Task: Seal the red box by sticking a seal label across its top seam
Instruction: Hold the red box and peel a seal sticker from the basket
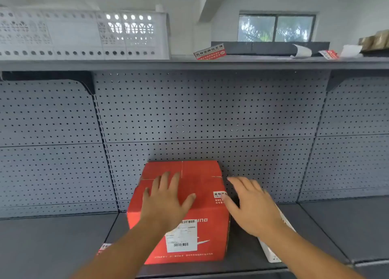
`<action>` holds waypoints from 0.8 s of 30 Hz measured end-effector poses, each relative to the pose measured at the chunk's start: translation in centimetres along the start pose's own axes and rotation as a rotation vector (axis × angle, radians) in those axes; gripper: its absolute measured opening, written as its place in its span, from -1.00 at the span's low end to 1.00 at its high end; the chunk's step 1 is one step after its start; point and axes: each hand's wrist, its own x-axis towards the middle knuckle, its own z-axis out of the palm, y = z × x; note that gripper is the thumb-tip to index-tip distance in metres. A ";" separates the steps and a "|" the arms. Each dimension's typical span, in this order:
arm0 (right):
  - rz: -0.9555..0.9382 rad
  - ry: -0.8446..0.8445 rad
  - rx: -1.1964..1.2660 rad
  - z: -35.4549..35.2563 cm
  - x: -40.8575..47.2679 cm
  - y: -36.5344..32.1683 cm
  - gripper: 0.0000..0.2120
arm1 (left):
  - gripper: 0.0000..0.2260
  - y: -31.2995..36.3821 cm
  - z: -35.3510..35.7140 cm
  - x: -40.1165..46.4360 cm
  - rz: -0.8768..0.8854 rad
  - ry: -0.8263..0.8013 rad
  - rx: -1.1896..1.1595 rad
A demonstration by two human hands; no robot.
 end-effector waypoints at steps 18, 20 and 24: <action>-0.309 -0.155 0.134 4.7 3.1 2.8 -0.51 | -0.37 -1.3 4.3 1.7 0.072 0.085 0.105; -0.326 -0.146 0.169 4.9 3.3 3.0 -0.54 | -0.38 -1.5 4.5 1.9 0.093 0.086 0.106; -0.346 -0.137 0.184 4.8 3.6 3.2 -0.54 | -0.39 -1.7 4.8 2.0 0.097 0.079 0.084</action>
